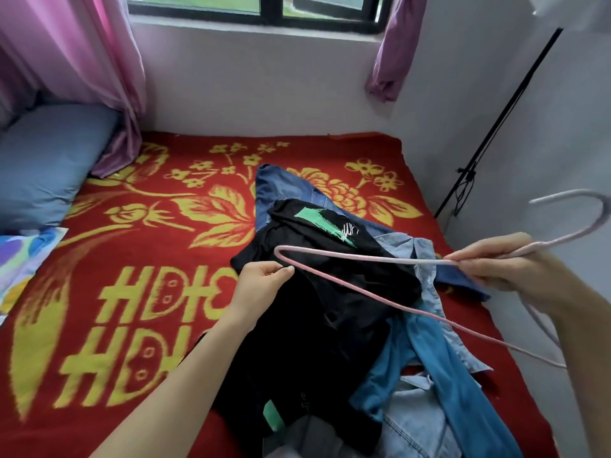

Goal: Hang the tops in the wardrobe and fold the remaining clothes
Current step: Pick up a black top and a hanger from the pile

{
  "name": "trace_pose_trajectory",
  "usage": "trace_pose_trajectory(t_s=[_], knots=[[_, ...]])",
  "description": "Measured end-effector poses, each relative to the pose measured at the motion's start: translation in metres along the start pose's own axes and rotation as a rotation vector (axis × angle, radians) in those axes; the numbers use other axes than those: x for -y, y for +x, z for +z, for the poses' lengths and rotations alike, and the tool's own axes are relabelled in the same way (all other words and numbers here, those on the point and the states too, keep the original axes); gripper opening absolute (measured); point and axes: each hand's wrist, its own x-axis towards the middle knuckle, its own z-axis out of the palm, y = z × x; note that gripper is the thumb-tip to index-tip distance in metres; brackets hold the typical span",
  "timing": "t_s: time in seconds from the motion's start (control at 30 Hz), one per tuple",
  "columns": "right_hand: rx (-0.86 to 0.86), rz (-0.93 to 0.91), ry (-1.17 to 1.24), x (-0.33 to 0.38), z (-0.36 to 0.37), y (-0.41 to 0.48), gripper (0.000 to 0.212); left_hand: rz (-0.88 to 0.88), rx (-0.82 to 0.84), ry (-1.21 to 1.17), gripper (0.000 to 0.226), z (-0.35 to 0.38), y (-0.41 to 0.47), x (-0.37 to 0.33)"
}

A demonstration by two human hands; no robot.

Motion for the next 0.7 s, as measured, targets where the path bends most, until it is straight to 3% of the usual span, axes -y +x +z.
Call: trace_pose_trajectory(t_s=[0.33, 0.5, 0.6, 0.7], knots=[[0.030, 0.117, -0.024, -0.026, -0.008, -0.022, 0.029, 0.034, 0.017, 0.045, 0.039, -0.006, -0.002, -0.007], [0.128, 0.034, -0.045, -0.019, 0.032, -0.007, 0.034, 0.233, 0.052, 0.310, 0.018, 0.014, -0.021, -0.021], [0.147, -0.012, -0.014, -0.017, 0.056, 0.001, 0.029, 0.390, 0.102, 0.486, 0.021, 0.032, -0.040, -0.027], [0.137, -0.040, 0.027, -0.021, 0.080, 0.006, 0.025, 0.414, 0.082, 0.491, 0.023, 0.040, -0.043, -0.032]])
